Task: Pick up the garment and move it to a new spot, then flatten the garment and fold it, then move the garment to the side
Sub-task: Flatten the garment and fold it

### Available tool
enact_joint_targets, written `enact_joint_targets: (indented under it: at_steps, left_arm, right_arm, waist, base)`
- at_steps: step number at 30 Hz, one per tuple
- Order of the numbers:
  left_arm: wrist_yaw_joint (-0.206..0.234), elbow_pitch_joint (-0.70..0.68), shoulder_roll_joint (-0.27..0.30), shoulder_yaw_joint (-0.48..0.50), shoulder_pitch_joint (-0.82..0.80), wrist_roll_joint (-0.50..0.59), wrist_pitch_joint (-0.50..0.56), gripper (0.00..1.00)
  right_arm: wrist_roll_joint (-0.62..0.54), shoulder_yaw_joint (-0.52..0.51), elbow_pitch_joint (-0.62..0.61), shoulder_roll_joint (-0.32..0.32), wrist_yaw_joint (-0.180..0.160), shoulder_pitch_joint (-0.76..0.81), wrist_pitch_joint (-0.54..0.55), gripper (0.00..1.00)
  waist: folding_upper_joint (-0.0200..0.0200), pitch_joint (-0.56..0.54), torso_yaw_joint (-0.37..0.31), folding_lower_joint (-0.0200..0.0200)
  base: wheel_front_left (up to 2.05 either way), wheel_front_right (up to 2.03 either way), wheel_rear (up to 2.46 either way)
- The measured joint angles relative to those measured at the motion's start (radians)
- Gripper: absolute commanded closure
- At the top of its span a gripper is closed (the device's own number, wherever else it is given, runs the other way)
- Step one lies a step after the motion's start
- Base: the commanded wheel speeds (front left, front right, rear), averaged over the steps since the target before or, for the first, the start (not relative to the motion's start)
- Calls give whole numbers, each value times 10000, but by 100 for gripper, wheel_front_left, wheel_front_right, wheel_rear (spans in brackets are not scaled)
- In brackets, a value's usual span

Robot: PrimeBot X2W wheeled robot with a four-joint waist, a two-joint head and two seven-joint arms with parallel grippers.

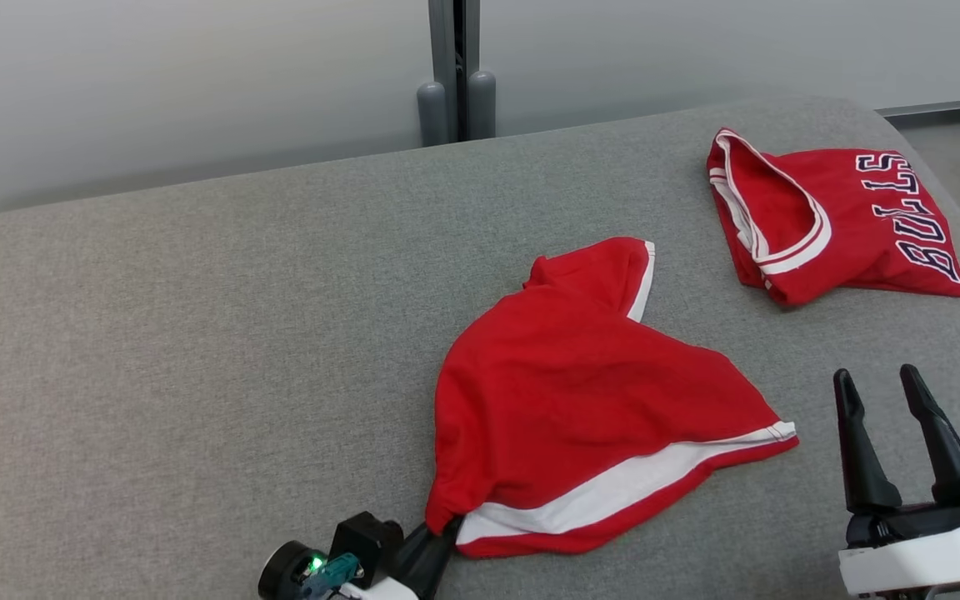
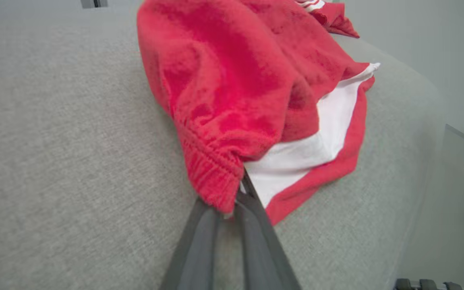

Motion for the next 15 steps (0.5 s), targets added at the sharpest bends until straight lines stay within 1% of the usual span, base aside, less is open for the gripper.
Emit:
enact_joint_targets:
  at_steps: [2,4,5,8,15]
  left_arm:
    - [15,-186,0,127,-2,-33,2,100]
    - [119,-485,0,384,-10,-25,2,100]
    - [199,-865,81,683,-23,4,2,100]
    - [272,-1308,378,1093,-28,100,4,100]
    - [435,-1793,1012,1910,480,123,2,100]
  right_arm:
    - [-6,-155,-25,13,0,56,0,0]
    - [-52,-253,-23,33,0,116,0,0]
    - [-59,-276,-8,69,0,144,0,0]
    - [-67,-297,98,82,0,196,-2,0]
    - [-134,-303,401,88,0,232,-10,0]
  waist:
    - [0,-25,73,1]
    - [0,-63,205,0]
    - [0,-121,378,0]
    - [0,-243,703,0]
    - [0,-601,1462,1]
  base:
    - [0,0,0]
    - [0,0,0]
    - [0,0,0]
    - [0,0,0]
    - [0,0,0]
